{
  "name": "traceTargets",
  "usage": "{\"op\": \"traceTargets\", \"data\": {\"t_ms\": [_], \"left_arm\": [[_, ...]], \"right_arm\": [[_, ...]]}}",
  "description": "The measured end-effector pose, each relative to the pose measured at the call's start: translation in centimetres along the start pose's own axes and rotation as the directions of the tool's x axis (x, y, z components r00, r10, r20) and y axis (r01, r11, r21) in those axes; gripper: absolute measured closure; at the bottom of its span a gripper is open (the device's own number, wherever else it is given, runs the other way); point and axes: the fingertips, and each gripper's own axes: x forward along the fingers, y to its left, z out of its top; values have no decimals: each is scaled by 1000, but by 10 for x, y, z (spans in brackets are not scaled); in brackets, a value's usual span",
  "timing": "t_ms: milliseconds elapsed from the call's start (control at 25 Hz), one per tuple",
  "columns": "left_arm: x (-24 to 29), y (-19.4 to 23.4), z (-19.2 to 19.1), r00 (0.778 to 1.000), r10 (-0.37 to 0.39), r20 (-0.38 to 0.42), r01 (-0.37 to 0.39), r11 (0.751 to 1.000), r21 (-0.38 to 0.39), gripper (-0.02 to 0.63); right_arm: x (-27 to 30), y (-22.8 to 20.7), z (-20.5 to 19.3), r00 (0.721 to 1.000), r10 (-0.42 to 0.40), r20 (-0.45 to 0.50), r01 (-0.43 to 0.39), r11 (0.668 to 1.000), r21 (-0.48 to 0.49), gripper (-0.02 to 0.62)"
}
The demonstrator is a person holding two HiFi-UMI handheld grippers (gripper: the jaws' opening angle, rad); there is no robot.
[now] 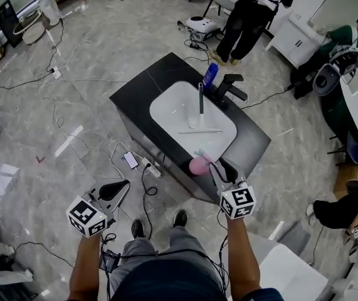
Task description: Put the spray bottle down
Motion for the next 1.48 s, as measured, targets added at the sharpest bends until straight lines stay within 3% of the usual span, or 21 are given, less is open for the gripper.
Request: {"op": "traceTargets", "data": {"t_ms": [240, 360, 1080, 1480], "left_arm": [[-13, -3, 8, 1000, -4, 0, 4, 1000, 12, 601], [-21, -6, 16, 1000, -9, 2, 9, 1000, 21, 601], [-35, -9, 57, 998, -61, 19, 59, 994, 86, 601], [-48, -12, 51, 998, -63, 17, 61, 995, 78, 601]], "right_arm": [[-29, -6, 21, 995, -86, 57, 85, 996, 12, 476], [-49, -8, 36, 990, -117, 81, 117, 993, 5, 582], [-101, 17, 90, 986, -150, 77, 152, 988, -21, 588], [-109, 31, 93, 986, -149, 71, 150, 989, -16, 588]]}}
